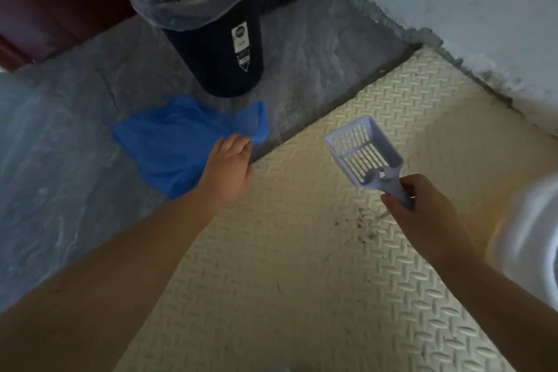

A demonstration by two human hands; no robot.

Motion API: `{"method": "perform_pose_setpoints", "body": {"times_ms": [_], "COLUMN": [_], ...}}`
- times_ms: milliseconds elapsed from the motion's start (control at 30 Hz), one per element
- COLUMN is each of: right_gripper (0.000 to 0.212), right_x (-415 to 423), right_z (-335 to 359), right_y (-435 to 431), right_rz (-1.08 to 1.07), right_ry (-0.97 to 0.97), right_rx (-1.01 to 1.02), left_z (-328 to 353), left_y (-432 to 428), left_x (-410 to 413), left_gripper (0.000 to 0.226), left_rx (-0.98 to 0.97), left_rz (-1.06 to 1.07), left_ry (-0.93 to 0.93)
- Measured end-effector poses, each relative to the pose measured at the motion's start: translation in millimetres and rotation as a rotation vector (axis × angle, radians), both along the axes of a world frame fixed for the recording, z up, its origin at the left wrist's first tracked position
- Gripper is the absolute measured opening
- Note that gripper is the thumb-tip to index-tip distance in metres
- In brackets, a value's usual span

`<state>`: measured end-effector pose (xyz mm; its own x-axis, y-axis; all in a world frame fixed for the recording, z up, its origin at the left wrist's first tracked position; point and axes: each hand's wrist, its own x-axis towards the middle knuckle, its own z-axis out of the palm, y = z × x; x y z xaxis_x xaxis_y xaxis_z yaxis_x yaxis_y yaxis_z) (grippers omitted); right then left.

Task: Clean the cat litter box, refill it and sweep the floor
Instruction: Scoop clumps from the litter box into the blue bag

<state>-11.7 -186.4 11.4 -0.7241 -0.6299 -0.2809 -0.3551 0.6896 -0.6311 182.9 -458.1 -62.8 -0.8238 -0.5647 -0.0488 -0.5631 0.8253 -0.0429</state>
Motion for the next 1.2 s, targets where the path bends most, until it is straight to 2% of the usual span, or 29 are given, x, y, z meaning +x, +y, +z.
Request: {"method": "perform_pose_setpoints", "body": {"times_ms": [100,267,433,567,733,833,900,967,1100,1200], "right_gripper": [0.014,0.016,0.017,0.015,0.013,0.014,0.015,0.019,0.020,0.021], "right_x": [-8.2,-29.2,-51.2,-64.9,-74.0,-78.4,-80.8,-83.3,-96.7,-106.4], "right_z": [11.7,27.3,40.6,52.7,50.7,40.4,36.3,37.2,37.0,23.8], "right_y": [22.1,70.1,134.2,198.5,278.9,312.6,327.1,340.8,373.3,411.6], "right_rz": [-0.022,-0.103,-0.176,-0.221,-0.275,-0.359,-0.396,-0.389,-0.454,-0.560], "right_ry": [0.017,0.071,0.107,0.126,0.114,0.089,0.067,0.086,0.162,0.257], "right_rx": [-0.029,-0.055,-0.088,-0.046,-0.021,-0.030,-0.030,-0.002,0.044,0.142], "left_z": [12.4,32.3,52.9,64.5,64.8,73.6,90.8,108.1,108.1,85.4], "left_y": [29.2,90.5,157.3,213.3,269.3,281.5,283.4,291.1,323.8,358.1], "left_x": [-20.9,-59.3,-102.9,-137.1,-163.8,-174.3,-178.5,-179.3,-196.6,-226.7], "left_gripper": [0.050,0.054,0.056,0.057,0.062,0.064,0.061,0.058,0.064,0.062], "left_rx": [-0.017,0.009,0.087,0.155,0.158,0.120,0.112,0.152,0.274,0.270], "left_rz": [-0.124,-0.291,-0.434,-0.440,-0.476,-0.491,-0.499,-0.484,-0.527,-0.599], "left_ry": [0.114,0.166,0.131,0.118,-0.119,-0.329,-0.386,-0.324,-0.045,0.010]}}
